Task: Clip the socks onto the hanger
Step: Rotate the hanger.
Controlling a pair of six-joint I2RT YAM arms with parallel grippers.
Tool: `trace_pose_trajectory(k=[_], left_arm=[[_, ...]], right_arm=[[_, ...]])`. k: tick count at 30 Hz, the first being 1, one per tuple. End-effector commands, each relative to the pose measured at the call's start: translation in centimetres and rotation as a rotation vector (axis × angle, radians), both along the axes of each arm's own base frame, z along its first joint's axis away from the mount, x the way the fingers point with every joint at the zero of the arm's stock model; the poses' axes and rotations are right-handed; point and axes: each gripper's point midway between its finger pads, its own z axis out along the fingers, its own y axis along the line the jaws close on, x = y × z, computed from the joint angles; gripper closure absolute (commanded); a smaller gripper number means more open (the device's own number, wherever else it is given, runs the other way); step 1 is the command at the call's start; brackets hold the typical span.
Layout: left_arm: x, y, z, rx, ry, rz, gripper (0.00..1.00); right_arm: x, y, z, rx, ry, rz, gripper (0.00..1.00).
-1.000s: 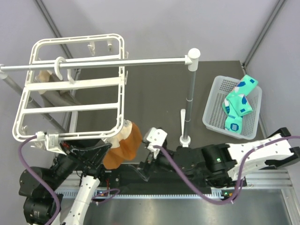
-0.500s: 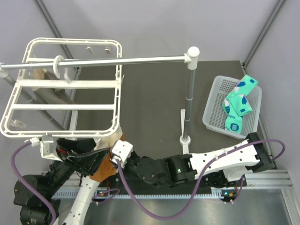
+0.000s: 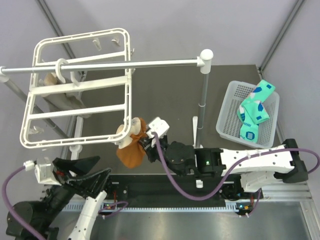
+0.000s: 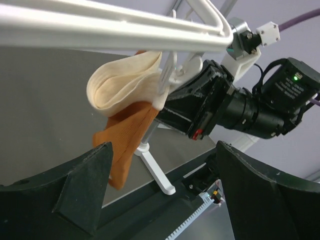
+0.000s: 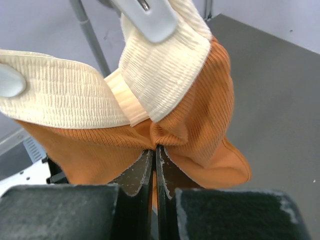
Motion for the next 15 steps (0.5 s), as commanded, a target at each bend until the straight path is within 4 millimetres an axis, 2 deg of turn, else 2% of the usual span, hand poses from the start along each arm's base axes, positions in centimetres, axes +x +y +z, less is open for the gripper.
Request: trace_pose_trajectory(k=[1,5,10,12,13,15], left_arm=[[-2.1,1.0,0.5,0.028,-0.073,0.043,0.11],[-4.1,1.1,1.9,0.026,-0.14,0.027,0.12],[-4.9,1.9,3.6,0.052,-0.185,0.07,0.12],[-6.2,1.8,5.0,0.076,-0.264,0.051,0.12],[-7.6,2.0,6.4,0.092,-0.348,0.058,0.1],[-7.3,2.9,8.0,0.104,-0.373,0.115,0.1]], right_arm=[[1.4,-2.6,2.5,0.06,-0.006,-0.059,1.0],[3.3,-4.6,2.5,0.028,-0.027,-0.12,1.0],[4.5,-6.7,3.5,0.004,-0.067,-0.149,1.0],[4.8,-7.5,4.2,0.012,-0.076,-0.151,1.0],[5.0,-7.9,4.5,0.011,-0.083,-0.157,1.0],[5.4,-8.8,4.9,0.014,-0.089,-0.171,0.99]])
